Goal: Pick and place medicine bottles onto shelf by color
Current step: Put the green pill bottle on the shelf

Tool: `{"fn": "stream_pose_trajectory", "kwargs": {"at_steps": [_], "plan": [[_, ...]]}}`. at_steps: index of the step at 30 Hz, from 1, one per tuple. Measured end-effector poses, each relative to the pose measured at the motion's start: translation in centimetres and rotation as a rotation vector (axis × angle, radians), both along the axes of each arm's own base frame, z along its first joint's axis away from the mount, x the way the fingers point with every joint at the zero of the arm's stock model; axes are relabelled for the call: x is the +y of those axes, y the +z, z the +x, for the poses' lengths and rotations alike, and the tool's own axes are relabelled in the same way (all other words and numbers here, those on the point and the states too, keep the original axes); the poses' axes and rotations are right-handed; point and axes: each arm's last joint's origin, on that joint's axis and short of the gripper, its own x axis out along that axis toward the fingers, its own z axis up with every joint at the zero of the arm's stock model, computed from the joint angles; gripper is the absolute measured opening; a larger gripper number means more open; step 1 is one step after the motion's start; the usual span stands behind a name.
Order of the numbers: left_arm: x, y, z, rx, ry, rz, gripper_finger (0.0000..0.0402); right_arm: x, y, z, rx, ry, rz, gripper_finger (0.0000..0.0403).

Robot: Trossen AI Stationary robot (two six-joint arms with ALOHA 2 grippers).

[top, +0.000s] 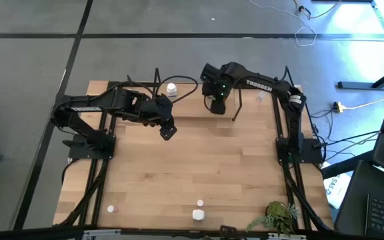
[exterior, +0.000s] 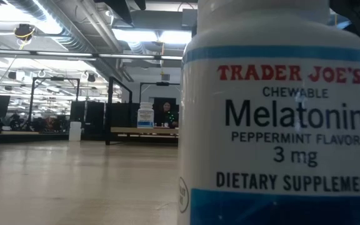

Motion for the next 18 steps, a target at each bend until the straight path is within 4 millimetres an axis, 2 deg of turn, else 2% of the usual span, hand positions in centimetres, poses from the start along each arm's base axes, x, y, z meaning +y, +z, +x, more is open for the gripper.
{"fn": "stream_pose_trajectory", "kwargs": {"at_steps": [12, 18], "plan": [[0.0, 0.0, 0.0, 0.011, -0.021, 0.015, 0.0276, 0.1, -1.5, -0.3, 0.031, -0.003, 0.015, 0.0212], [0.0, 0.0, 0.0, 0.011, -0.021, 0.015, 0.0276, 0.1, -1.7, -0.2, 0.024, 0.002, 0.009, 0.0233]]}}
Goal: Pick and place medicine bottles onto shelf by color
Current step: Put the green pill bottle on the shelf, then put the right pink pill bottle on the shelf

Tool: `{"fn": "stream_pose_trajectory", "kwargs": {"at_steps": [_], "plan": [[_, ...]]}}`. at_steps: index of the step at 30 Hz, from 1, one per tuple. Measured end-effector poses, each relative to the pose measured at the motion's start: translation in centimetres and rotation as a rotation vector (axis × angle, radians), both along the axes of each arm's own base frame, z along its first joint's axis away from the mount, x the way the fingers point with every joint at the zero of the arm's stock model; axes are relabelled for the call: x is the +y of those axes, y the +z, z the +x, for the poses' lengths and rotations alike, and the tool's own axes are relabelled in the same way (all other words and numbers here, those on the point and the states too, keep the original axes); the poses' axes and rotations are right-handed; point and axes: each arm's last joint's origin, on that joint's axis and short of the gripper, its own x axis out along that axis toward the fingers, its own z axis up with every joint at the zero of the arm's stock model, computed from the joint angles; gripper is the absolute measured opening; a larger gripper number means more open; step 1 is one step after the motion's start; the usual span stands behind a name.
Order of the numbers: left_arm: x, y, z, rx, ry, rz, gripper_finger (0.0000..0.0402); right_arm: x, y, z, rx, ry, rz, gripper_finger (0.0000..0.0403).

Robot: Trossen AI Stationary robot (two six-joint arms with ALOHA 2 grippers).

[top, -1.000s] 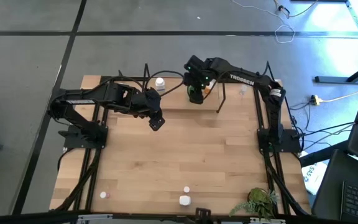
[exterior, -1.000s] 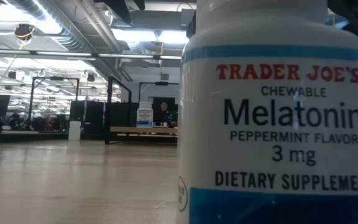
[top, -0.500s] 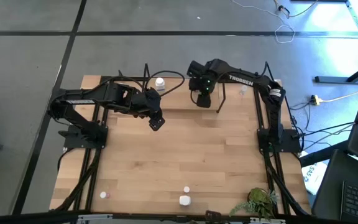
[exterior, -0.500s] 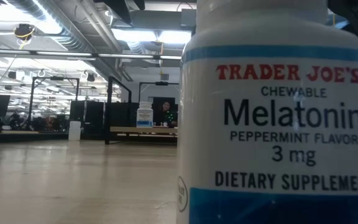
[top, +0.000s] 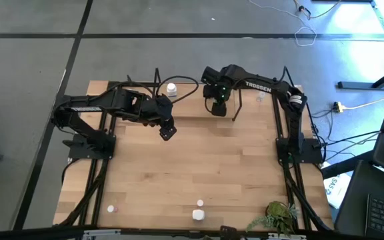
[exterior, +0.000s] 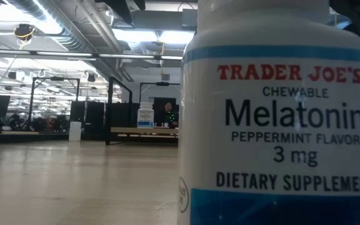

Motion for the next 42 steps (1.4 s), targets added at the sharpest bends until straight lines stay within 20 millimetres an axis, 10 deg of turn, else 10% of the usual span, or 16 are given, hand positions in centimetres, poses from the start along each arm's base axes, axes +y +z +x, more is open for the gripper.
{"fn": "stream_pose_trajectory", "kwargs": {"at_steps": [18, 32, 42], "plan": [[0.0, 0.0, 0.0, 0.0, 0.0, -0.001, 0.0276, -0.2, 0.6, 0.4, -0.033, 0.003, -0.016, 0.0247], [-0.2, -0.2, -0.2, 0.028, -0.006, 0.0, 0.0276, -0.1, 6.3, 0.8, -0.231, 0.092, -0.038, 0.0248], [-2.3, 0.6, -2.2, 0.044, -0.06, -0.018, 0.0276, 3.0, 11.3, -2.4, -0.408, 0.29, 0.109, 0.0248]]}}
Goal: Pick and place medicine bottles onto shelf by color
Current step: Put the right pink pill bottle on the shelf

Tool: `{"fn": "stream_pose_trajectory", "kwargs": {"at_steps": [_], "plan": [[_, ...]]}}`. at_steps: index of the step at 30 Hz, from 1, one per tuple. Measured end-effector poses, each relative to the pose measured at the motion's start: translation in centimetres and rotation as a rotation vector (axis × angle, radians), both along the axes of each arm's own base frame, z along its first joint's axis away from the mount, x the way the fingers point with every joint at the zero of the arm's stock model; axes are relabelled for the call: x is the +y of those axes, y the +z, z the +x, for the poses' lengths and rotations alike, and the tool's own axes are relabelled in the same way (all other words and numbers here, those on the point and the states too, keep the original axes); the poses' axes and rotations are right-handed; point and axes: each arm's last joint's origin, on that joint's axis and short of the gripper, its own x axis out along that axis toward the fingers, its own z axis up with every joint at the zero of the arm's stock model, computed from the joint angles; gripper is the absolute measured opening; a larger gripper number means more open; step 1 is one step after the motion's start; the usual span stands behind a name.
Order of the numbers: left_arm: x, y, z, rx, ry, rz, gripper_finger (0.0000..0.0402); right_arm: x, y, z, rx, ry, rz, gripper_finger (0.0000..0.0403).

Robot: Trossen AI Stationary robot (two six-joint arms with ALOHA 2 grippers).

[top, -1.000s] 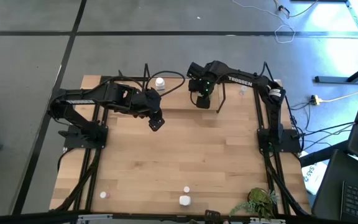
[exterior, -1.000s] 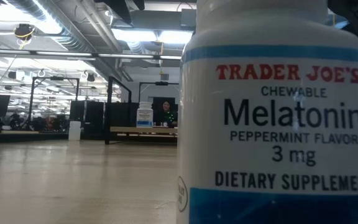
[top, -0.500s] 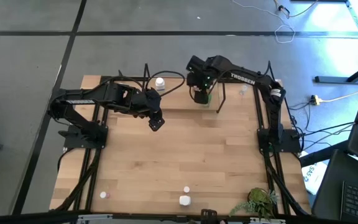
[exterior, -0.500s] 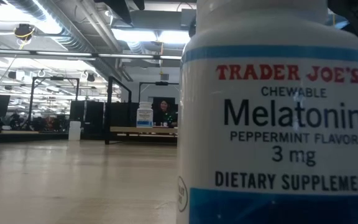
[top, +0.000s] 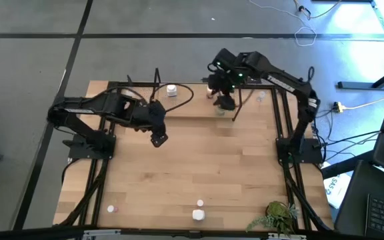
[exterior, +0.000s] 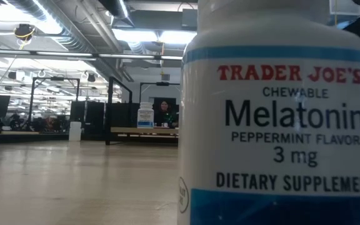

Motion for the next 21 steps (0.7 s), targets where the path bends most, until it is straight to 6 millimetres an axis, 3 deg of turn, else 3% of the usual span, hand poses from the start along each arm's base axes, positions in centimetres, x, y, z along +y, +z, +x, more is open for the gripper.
{"fn": "stream_pose_trajectory", "kwargs": {"at_steps": [12, 21], "plan": [[-4.2, 0.8, -4.0, 0.021, -0.027, -0.099, 0.0276, 8.5, 4.0, -1.4, -0.127, 0.307, -0.008, 0.0248], [-7.4, 0.7, -5.3, 0.032, -0.151, -0.106, 0.0276, 14.9, 4.3, -1.4, -0.036, 0.301, -0.066, 0.0248]]}}
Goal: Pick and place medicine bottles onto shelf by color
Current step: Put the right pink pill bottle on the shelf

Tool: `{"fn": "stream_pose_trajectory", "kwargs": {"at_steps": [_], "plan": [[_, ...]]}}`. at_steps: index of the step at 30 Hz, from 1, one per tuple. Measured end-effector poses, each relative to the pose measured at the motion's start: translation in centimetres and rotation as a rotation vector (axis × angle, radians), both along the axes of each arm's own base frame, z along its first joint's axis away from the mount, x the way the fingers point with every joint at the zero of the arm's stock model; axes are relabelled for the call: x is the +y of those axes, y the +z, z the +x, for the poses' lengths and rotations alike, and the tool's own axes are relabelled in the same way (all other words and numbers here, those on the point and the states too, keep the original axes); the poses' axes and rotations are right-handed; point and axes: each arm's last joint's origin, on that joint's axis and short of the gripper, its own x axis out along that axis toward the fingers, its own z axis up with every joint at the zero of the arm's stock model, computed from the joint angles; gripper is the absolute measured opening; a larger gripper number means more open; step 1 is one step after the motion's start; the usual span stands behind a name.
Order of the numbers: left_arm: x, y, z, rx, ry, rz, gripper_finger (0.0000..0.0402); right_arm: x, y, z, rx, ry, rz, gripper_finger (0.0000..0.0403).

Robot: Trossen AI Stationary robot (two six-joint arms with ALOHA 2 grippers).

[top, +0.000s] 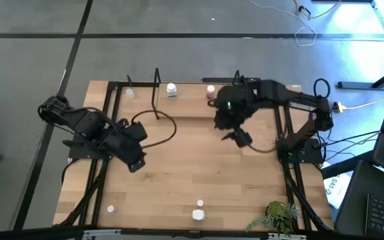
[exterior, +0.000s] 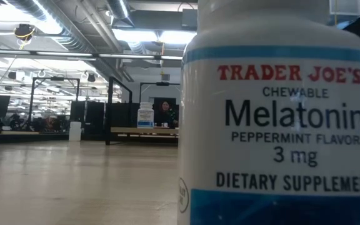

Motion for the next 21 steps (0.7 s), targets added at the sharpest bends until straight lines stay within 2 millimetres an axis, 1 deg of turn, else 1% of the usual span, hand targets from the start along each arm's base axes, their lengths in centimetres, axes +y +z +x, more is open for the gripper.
{"fn": "stream_pose_trajectory", "kwargs": {"at_steps": [3, 7, 12, 16, 21], "plan": [[-0.8, 0.0, -0.4, -0.006, -0.026, -0.004, 0.0276, 2.3, 0.1, 0.1, 0.002, 0.003, 0.03, 0.0248], [-1.9, 0.0, -1.0, -0.007, -0.079, -0.002, 0.0276, 5.6, -0.1, 0.3, -0.009, 0.025, 0.008, 0.0248], [-3.0, 0.0, -1.7, -0.008, -0.138, -0.001, 0.0276, 9.3, -1.6, 1.5, 0.014, 0.117, 0.0, 0.0248], [-3.7, 0.0, -2.2, -0.022, -0.17, 0.013, 0.0276, 11.2, -3.5, 2.7, 0.056, 0.116, -0.044, 0.0248], [-4.5, 0.1, -2.8, -0.055, -0.169, 0.027, 0.0276, 12.6, -5.7, 4.4, 0.106, 0.105, -0.029, 0.0248]]}}
